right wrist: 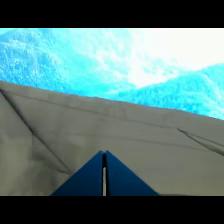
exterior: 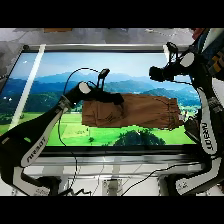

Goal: Fold the clothes and pants, and hang the long-sleeved shirts on hangers.

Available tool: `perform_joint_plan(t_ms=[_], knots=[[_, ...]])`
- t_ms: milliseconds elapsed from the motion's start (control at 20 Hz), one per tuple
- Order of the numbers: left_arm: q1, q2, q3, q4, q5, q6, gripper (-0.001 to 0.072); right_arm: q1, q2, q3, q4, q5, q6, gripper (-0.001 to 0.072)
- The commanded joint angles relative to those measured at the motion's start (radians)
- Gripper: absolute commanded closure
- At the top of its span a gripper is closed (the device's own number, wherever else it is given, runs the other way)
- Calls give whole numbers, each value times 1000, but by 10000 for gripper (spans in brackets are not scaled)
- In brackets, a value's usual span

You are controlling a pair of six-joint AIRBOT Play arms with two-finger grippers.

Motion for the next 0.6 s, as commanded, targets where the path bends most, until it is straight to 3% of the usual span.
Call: perform_joint_plan(t_ms=[0,250,300,350,550], knots=[[117,43,1,3,-87,0,3,-14,5,0,-2,20,-1,675],[461,98,-5,15,-289,0,9,-14,4,0,-2,27,-1,675],[513,93,-14,39,-324,1,55,-14,5,0,-2,26,-1,675],[556,87,-31,70,-342,1,87,-14,4,0,-2,26,0,675],[608,13,-108,78,-341,6,87,-14,4,0,1,22,0,675]])
